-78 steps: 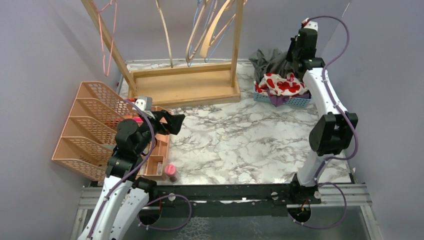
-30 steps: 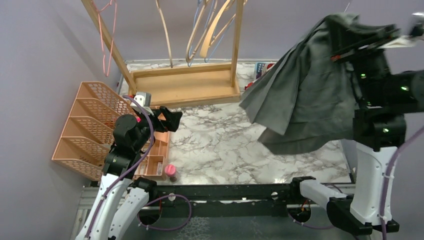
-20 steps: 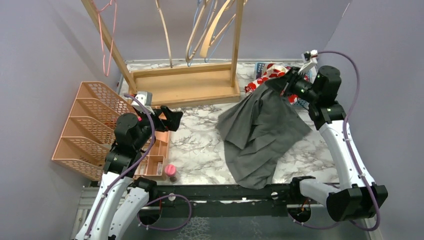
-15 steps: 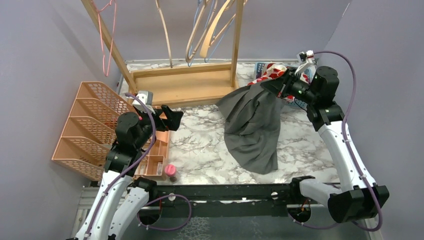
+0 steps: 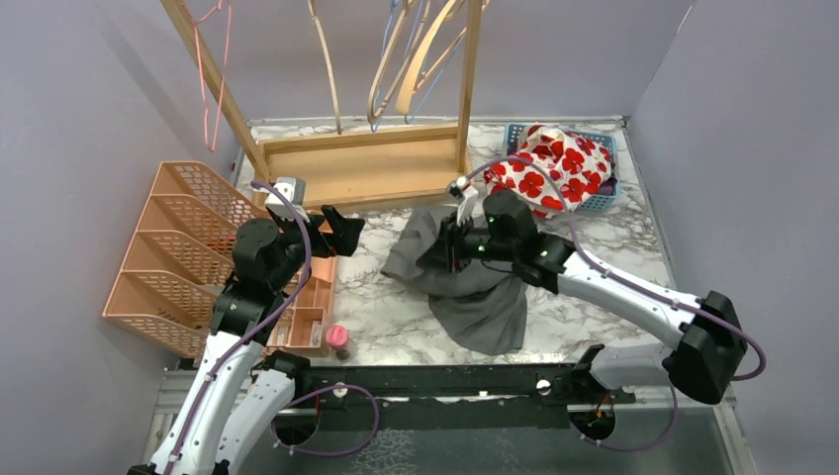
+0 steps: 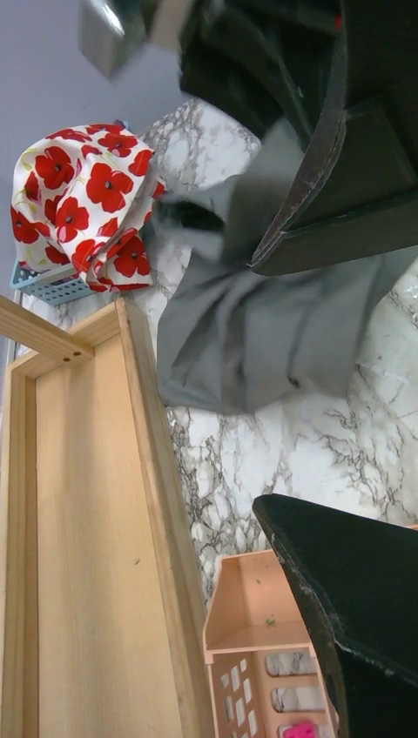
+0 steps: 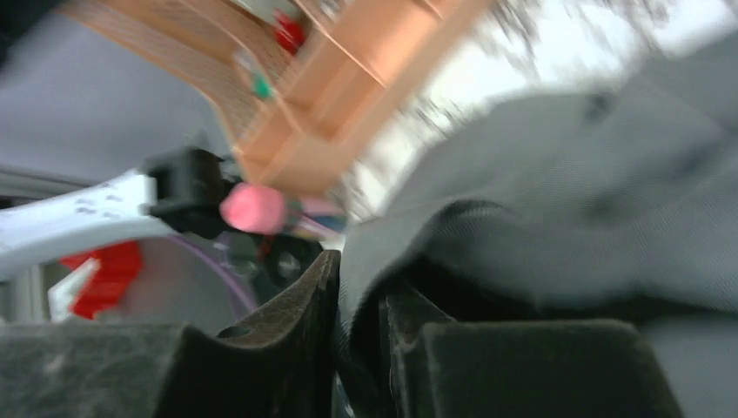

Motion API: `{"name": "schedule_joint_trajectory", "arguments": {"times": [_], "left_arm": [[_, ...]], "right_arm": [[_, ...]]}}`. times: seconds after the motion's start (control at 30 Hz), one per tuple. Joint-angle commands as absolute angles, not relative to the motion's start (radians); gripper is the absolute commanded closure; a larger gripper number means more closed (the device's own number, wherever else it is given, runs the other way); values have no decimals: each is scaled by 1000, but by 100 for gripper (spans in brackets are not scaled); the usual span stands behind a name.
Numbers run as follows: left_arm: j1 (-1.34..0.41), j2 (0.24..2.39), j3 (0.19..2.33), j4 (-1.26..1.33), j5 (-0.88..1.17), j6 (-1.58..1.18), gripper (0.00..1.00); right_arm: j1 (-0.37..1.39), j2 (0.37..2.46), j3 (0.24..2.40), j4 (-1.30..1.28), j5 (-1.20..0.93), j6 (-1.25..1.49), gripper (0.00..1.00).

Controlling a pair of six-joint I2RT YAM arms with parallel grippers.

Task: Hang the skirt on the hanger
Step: Place the skirt at the center of the board, then adjust the skirt at the center of the board.

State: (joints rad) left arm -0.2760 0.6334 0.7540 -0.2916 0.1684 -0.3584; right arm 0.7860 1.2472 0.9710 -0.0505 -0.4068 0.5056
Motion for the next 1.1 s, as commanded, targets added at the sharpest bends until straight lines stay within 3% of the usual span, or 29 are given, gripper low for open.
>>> {"name": "schedule_joint_trajectory", "arguments": {"times": [0.0, 0.07, 0.1, 0.23, 0.37, 0.63, 0.87, 1.07], "left_arm": [[-275, 634, 743, -266, 160, -350, 1], [-274, 639, 741, -266, 158, -348, 1], [-275, 642, 741, -264, 158, -348, 1], [-275, 658, 739, -261, 168, -351, 1], [-274, 671, 723, -249, 195, -376, 1], [-274, 758, 679, -241, 340, -485, 2], [-278, 895, 653, -319, 473, -552, 12], [-329, 920, 619, -322, 508, -589, 14]], "right_arm": [[810, 1277, 911, -97, -177, 523, 63], [810, 1277, 919, -136, -69, 525, 39], [810, 1281, 941, -169, -17, 511, 32], [808, 1294, 1035, -259, 163, 453, 19], [792, 1311, 1090, -298, 306, 444, 19], [752, 1412, 1095, -395, 351, 531, 19], [731, 1620, 1215, -492, 448, 547, 18], [726, 1805, 1348, -614, 578, 596, 19]]}}
